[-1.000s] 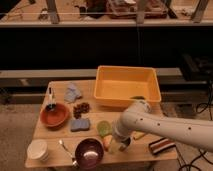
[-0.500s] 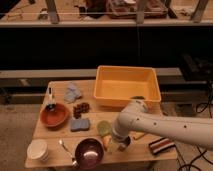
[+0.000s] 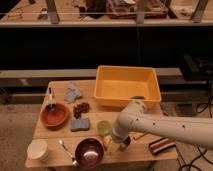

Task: Place apple in red bowl

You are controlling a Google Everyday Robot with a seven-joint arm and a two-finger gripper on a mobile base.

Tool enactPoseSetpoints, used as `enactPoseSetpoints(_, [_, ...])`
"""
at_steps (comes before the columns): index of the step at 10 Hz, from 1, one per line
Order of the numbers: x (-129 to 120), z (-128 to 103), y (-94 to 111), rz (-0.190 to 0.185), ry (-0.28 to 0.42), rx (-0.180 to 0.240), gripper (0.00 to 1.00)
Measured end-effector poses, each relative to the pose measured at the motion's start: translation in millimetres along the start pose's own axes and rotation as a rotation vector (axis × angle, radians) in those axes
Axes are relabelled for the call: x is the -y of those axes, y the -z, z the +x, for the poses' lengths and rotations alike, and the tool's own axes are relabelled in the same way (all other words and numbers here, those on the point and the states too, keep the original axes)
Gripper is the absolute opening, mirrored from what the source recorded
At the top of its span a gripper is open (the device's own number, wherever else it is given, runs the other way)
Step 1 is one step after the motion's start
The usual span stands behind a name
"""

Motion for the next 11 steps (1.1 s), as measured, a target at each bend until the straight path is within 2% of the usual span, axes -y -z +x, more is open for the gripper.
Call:
enactPoseSetpoints(3, [0.5, -0.7, -5.5, -0.006, -0.003, -0.006, 0.8])
enactPoseSetpoints(9, [1.4, 1.1, -16.6, -0.02, -0.015, 0.016, 0.8])
enactPoseSetpoints(11, [2.0, 1.8, -12.1, -0.001, -0.017, 0.029, 0.8])
